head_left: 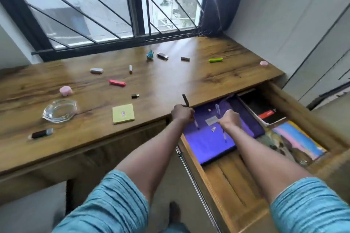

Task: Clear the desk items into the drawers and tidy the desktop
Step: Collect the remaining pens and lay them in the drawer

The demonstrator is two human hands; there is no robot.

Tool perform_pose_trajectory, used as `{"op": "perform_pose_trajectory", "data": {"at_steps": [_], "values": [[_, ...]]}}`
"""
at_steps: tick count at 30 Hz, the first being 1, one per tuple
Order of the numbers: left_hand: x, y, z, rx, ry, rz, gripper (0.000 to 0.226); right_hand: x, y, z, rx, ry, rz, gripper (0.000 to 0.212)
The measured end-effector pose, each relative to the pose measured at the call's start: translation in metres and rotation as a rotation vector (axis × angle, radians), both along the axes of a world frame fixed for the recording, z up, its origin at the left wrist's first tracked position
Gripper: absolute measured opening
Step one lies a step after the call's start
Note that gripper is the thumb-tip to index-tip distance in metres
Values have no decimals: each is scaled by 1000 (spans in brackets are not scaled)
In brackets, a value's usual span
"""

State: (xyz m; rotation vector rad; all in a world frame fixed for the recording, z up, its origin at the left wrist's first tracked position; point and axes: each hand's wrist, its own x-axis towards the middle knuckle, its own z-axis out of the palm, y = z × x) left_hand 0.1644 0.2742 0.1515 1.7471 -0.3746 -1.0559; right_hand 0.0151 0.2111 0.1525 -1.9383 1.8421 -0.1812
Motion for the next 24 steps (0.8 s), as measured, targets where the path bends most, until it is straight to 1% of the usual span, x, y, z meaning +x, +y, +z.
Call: {"op": "perform_pose_trajectory", "data": {"at_steps": [3, 5, 8, 12, 15, 18, 21, 24], "values": [[-47, 10, -26, 113, -11, -103, 22, -32, 14, -9, 45, 60, 35, 20], [-74, 16, -37, 177, -39, -134, 21, -49, 19, -15, 87, 89, 64, 24], [-107, 24, -50, 280, -135, -213, 3, -69, 26, -28, 146, 152, 117, 25], [-143, 28, -71, 452, -269, -272, 18, -92, 35, -48, 189, 212, 233, 15], [-165, 28, -85, 544, -311, -296, 19, -104, 38, -65, 224, 188, 297, 19], [-187, 30, -92, 616, -352, -262, 20, -116, 42, -75, 234, 169, 374, 18], [-206, 35, -93, 676, -373, -172, 22, -127, 43, -82, 225, 155, 437, 24], [-220, 45, -93, 714, -361, -81, 21, -135, 47, -84, 203, 145, 495, 26]]}}
